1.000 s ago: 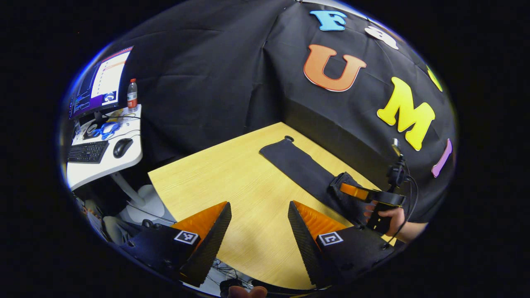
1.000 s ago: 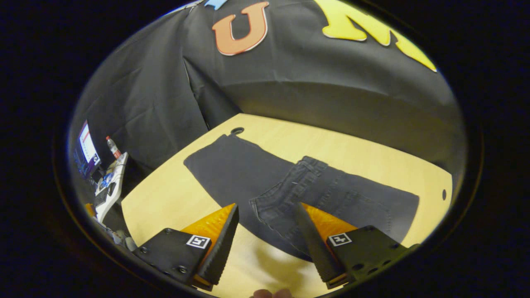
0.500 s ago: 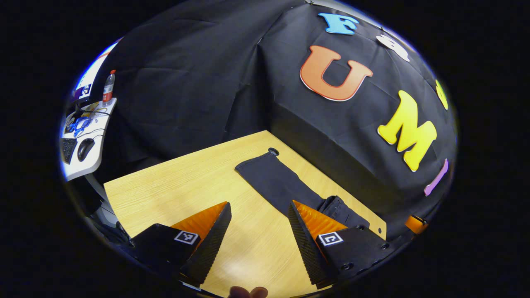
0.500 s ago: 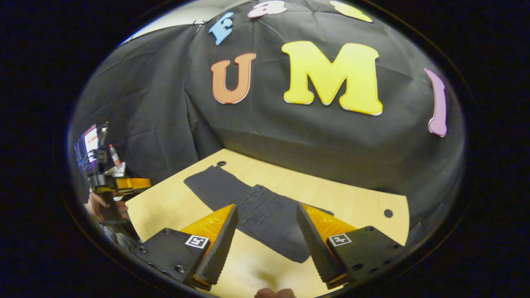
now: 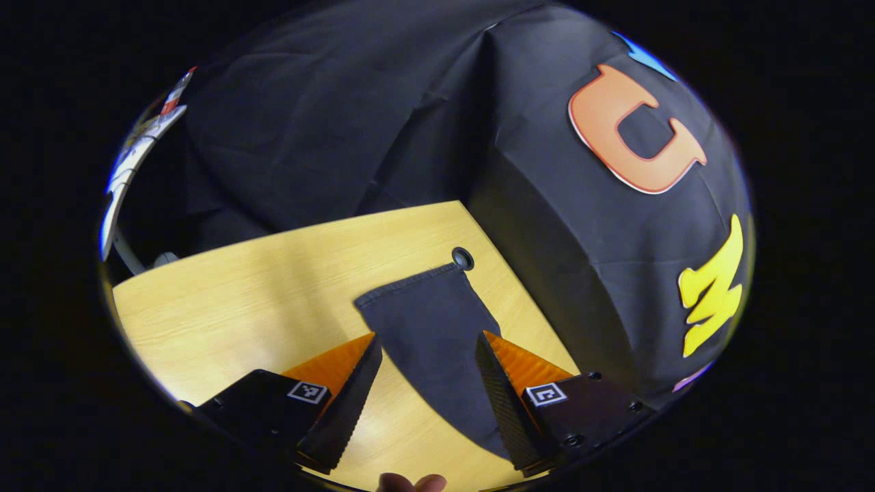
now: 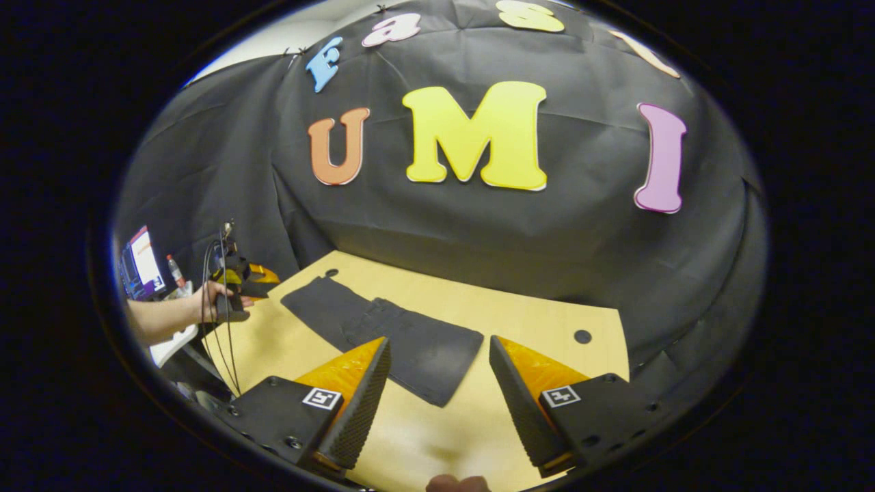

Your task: Grasp the waist and the cuffs of the jeans and fold them to make the two legs overlap; first hold the waist and fold one-third of the jeans toward the cuffs, then hold the cuffs and fold the remaining one-third in the same direction to finish folding.

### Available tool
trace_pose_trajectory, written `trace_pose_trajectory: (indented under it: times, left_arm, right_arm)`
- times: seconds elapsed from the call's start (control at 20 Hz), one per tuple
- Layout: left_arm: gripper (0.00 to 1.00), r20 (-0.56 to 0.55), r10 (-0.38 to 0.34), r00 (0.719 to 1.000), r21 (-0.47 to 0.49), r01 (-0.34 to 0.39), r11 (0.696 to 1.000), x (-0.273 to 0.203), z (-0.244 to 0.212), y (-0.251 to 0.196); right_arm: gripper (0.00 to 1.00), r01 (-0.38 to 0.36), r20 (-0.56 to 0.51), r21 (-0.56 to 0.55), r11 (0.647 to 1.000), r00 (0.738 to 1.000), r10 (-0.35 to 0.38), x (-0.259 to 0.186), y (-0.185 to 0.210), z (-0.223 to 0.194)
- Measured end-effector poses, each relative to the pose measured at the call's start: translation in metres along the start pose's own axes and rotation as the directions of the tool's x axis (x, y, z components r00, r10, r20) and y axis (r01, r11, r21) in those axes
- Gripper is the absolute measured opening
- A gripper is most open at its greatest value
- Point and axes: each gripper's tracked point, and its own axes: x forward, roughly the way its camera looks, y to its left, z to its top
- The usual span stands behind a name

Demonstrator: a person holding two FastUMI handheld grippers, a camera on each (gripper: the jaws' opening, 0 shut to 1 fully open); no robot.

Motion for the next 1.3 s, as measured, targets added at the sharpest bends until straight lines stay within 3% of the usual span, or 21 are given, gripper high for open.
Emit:
trace_pose_trajectory:
  times: [0.3,0.5,0.55,0.6,0.75,0.8,0.9,0.95,1.0,1.15,1.3]
  left_arm:
    - [0.89,-0.204,0.150,0.968,-0.088,-0.170,0.981,0.063,-0.018,0.027]
    - [0.90,-0.268,0.249,0.931,-0.027,-0.266,0.964,0.074,-0.016,0.038]
    - [0.90,-0.273,0.271,0.923,-0.021,-0.287,0.958,0.076,-0.015,0.042]
    - [0.90,-0.281,0.279,0.918,-0.027,-0.298,0.954,0.078,-0.013,0.041]
    - [0.89,-0.330,0.310,0.892,-0.048,-0.344,0.938,0.078,-0.019,0.046]
    - [0.89,-0.340,0.316,0.886,-0.060,-0.356,0.933,0.078,-0.020,0.047]
    - [0.89,-0.336,0.300,0.893,-0.084,-0.346,0.934,0.082,-0.014,0.043]
    - [0.90,-0.341,0.307,0.888,-0.080,-0.353,0.932,0.079,-0.011,0.043]
    - [0.89,-0.350,0.306,0.885,-0.075,-0.352,0.933,0.078,-0.011,0.043]
    - [0.89,-0.364,0.317,0.876,-0.057,-0.361,0.931,0.079,-0.004,0.041]
    - [0.89,-0.361,0.378,0.852,-0.022,-0.413,0.910,0.080,0.000,0.044]
  right_arm:
    - [0.90,0.059,-0.049,0.032,0.998,0.997,-0.057,0.015,-0.039,-0.011]
    - [0.91,0.061,-0.089,0.028,0.998,0.994,-0.058,0.023,-0.048,-0.023]
    - [0.87,0.063,-0.096,0.039,0.997,0.994,-0.059,0.027,-0.050,-0.025]
    - [0.90,0.065,-0.101,0.054,0.996,0.993,-0.059,0.030,-0.052,-0.026]
    - [0.87,0.070,-0.117,0.088,0.994,0.991,-0.059,0.039,-0.058,-0.030]
    - [0.90,0.075,-0.119,0.093,0.993,0.991,-0.064,0.042,-0.060,-0.031]
    - [0.90,0.082,-0.121,0.110,0.991,0.990,-0.069,0.045,-0.064,-0.032]
    - [0.87,0.086,-0.125,0.116,0.990,0.990,-0.071,0.046,-0.066,-0.034]
    - [0.90,0.092,-0.133,0.120,0.989,0.988,-0.075,0.048,-0.068,-0.038]
    - [0.87,0.107,-0.152,0.142,0.984,0.985,-0.085,0.053,-0.071,-0.047]
    - [0.87,0.130,-0.174,0.141,0.981,0.979,-0.105,0.054,-0.076,-0.059]
